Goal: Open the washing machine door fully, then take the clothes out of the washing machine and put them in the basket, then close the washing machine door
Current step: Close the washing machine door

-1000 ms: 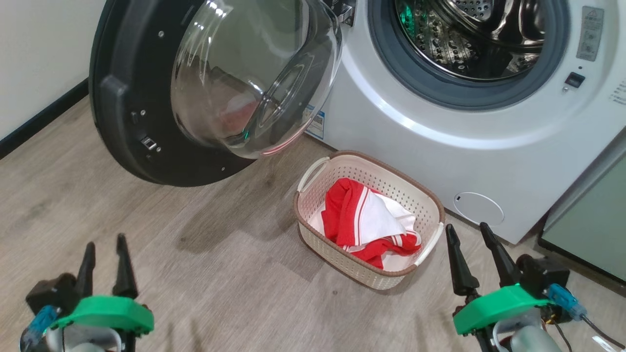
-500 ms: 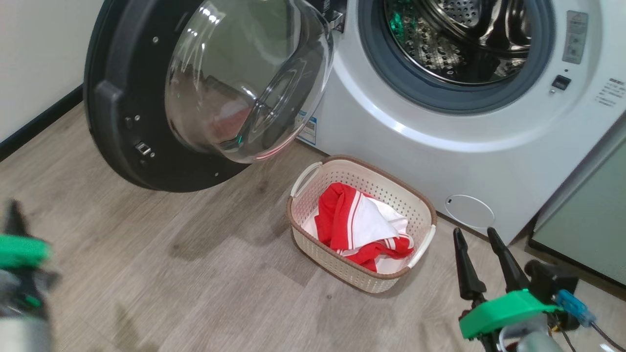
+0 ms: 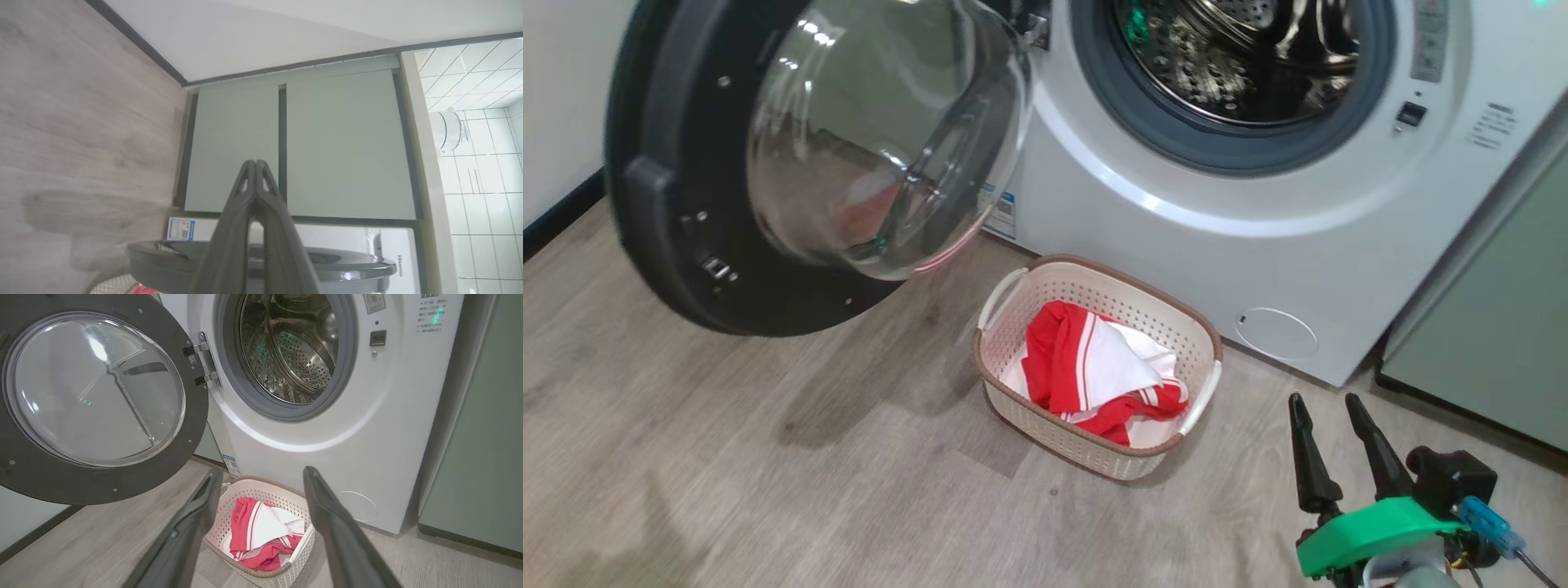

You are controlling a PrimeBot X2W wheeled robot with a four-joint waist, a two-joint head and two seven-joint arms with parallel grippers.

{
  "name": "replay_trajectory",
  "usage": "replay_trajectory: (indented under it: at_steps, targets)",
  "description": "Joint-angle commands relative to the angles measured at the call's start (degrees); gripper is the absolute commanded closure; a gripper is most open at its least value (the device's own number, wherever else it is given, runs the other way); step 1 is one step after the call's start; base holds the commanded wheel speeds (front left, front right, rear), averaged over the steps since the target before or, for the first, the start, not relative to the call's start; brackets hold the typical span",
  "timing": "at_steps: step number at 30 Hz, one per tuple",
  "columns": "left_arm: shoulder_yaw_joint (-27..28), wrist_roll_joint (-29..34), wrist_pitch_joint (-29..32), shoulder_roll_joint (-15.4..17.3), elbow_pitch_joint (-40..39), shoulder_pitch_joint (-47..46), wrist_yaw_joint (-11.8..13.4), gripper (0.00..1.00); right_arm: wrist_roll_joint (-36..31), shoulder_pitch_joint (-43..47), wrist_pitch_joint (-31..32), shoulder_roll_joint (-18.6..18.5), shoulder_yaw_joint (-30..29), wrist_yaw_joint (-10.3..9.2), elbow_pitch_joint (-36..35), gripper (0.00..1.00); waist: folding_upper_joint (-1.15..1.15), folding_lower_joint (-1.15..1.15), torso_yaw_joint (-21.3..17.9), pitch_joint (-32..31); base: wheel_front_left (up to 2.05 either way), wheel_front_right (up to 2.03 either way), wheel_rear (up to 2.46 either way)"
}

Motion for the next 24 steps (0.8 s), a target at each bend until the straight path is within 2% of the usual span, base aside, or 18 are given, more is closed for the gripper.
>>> replay_trajectory:
  at_steps: [1, 6, 12, 24]
  targets:
    - [0.38, -0.41, 2.28, 4.36, -0.55, -3.42, 0.46, 1.00, -0.79, -1.87, -0.36, -0.23, 1.45, -0.05, -1.65, 0.00, 0.00, 0.00, -1.26, 0.50, 0.00, 0.00, 0.00]
    - [-1.75, 0.15, 6.55, 5.35, 1.19, -6.49, 0.58, 1.00, -1.23, -2.23, -0.36, -0.23, 1.45, -0.05, -1.58, 0.00, 0.00, 0.00, -2.93, 1.13, 0.00, 0.00, 0.00]
    - [-4.79, 1.45, 10.97, 4.67, 2.24, -8.38, 0.68, 1.00, -2.19, -2.59, -0.36, -0.23, 1.24, -0.05, -1.55, 0.00, 0.00, 0.00, -5.06, 2.86, 0.00, 0.00, 0.00]
    - [-5.54, 0.56, 13.26, 2.25, 1.88, -9.14, -1.27, 1.00, -2.39, -4.54, -0.36, -1.17, 1.94, -0.05, -1.50, 0.00, 0.00, 0.00, -7.96, 5.99, 0.00, 0.00, 0.00]
